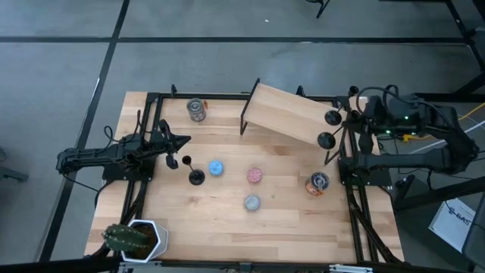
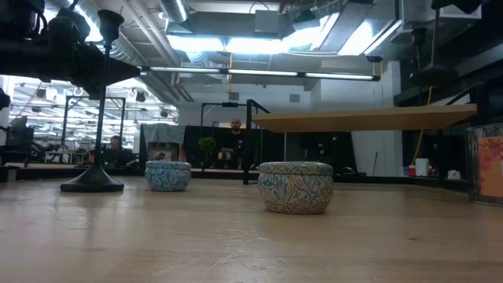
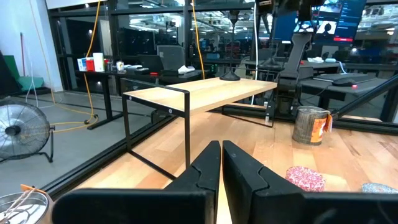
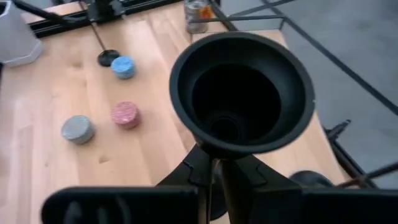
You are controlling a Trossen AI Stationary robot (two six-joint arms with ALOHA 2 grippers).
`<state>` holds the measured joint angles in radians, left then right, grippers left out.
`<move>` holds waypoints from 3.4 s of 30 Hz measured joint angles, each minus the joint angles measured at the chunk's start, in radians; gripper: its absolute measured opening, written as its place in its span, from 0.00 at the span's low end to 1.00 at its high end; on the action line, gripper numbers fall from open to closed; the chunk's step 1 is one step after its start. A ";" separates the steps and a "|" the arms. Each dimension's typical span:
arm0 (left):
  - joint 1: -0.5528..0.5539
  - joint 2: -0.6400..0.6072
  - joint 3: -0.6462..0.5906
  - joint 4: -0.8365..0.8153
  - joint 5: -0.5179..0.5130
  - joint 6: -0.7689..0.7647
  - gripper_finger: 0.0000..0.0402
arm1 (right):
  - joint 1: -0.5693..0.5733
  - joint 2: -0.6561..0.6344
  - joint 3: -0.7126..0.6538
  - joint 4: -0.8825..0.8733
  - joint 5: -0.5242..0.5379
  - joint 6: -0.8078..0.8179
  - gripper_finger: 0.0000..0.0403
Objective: Pick & Place candle stick holders
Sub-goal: Align the top black candle holder with the other black candle holder on the shelf
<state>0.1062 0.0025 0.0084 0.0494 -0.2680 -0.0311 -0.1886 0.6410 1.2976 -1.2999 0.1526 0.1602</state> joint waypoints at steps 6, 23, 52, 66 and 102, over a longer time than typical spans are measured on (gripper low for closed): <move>0.000 0.000 0.000 0.000 0.000 0.000 0.02 | 0.000 -0.001 0.000 -0.046 0.069 0.019 0.06; 0.000 0.000 0.000 0.000 0.000 0.000 0.03 | 0.000 -0.001 0.000 -0.043 0.163 0.019 0.06; 0.000 0.000 0.000 0.000 0.000 0.000 0.02 | 0.000 0.004 -0.131 -0.027 0.266 0.109 0.06; 0.000 0.000 0.000 0.000 0.000 0.000 0.03 | 0.000 0.005 -0.151 0.017 0.265 0.086 0.06; 0.000 0.000 0.000 0.000 0.000 0.000 0.02 | 0.000 0.005 -0.151 0.024 0.292 0.067 0.13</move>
<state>0.1066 0.0025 0.0084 0.0494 -0.2680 -0.0311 -0.1883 0.6460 1.1461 -1.2755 0.4449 0.2276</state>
